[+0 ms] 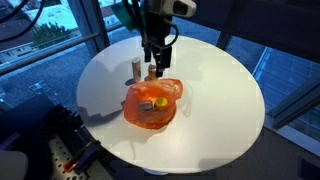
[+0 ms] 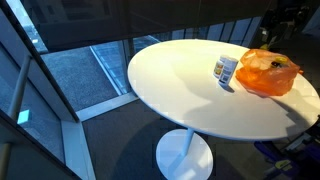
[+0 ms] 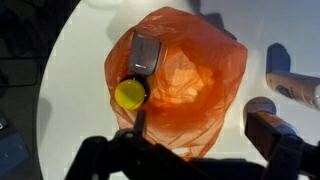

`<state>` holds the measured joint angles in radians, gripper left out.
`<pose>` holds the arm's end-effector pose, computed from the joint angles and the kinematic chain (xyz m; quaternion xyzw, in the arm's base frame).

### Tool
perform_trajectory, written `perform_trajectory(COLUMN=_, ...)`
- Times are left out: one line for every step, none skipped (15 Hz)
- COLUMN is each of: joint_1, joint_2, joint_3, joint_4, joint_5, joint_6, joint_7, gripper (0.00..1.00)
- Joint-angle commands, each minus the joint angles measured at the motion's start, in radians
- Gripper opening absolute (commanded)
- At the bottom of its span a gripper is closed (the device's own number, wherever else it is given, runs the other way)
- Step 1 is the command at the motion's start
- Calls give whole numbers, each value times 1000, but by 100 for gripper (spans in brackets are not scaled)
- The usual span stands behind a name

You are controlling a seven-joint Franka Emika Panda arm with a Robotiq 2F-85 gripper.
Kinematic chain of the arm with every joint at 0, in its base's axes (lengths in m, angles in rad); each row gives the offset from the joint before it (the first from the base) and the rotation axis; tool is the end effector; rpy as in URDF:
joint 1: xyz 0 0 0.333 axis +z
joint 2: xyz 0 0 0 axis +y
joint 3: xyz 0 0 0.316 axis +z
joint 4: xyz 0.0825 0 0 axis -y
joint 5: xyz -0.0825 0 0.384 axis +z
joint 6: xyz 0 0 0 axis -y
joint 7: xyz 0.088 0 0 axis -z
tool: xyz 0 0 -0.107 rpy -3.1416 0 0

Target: Move the yellow and brown bottle to the table

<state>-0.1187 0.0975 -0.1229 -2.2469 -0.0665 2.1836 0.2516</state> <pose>0.4995 -0.1256 0.3109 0.9711 -0.2227 -0.0799 0.0319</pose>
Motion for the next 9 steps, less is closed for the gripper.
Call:
perform_trajectory(joint_1=-6, joint_2=44, joint_3=-24, joint_4=19, joint_5=-29, joint_6=6, joint_7=24, gripper=100)
perform_trajectory(joint_1=-8, joint_2=44, joint_3=-33, joint_4=8, joint_5=-34, joint_6=11, joint_7=28, gripper=100)
perform_trajectory(joint_1=-9, joint_2=45, joint_3=-40, joint_4=2, joint_5=-39, joint_6=16, joint_7=30, gripper=100)
perform_trajectory(joint_1=-10, joint_2=45, joint_3=-48, joint_4=-4, joint_5=-45, joint_6=18, joint_7=31, gripper=100)
perform_trajectory(joint_1=-12, joint_2=46, joint_3=-56, joint_4=-8, joint_5=-51, joint_6=24, joint_7=32, gripper=100)
perform_trajectory(joint_1=-13, joint_2=49, joint_3=-62, joint_4=-11, joint_5=-55, joint_6=28, joint_7=32, gripper=100)
perform_trajectory(joint_1=-14, joint_2=53, joint_3=-66, joint_4=-13, joint_5=-60, joint_6=31, joint_7=33, gripper=100)
perform_trajectory(joint_1=-14, joint_2=54, joint_3=-69, joint_4=-14, joint_5=-62, joint_6=32, joint_7=32, gripper=100)
perform_trajectory(joint_1=-11, joint_2=48, joint_3=-70, joint_4=-15, joint_5=-67, joint_6=33, joint_7=31, gripper=100)
